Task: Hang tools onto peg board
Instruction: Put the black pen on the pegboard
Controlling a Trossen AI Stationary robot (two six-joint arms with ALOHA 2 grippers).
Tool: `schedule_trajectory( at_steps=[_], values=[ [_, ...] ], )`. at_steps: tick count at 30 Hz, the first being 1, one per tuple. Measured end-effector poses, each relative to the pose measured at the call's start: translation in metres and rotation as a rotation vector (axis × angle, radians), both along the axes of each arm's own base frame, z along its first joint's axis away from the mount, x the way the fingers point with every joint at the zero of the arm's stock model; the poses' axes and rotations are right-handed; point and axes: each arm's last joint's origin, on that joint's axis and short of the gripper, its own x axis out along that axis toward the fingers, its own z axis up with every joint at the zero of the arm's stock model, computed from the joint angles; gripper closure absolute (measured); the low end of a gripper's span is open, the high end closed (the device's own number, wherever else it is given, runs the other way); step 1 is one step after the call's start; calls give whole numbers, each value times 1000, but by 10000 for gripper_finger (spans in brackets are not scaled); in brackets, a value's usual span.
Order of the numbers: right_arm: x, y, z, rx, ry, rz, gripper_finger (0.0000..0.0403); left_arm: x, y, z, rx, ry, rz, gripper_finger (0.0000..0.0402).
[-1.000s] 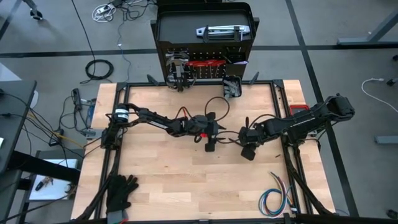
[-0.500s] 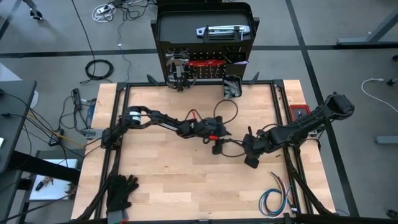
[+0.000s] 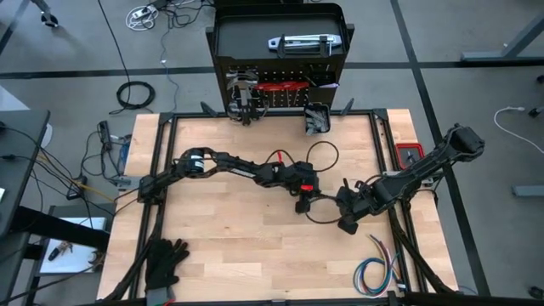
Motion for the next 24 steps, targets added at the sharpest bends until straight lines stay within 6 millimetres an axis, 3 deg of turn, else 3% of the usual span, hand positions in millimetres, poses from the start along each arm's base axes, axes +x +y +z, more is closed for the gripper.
schedule_trajectory(
  at_steps=[5,15,24],
  values=[
    [-3,-1,6,4,-38,-3,316,-1,0,0,19,14,-15,389],
    [-4,-8,9,-28,-41,-55,315,-5,0,-3,55,87,-46,396],
    [-3,-27,-13,-122,52,-81,262,-6,0,-5,54,89,-45,399]
  ],
)
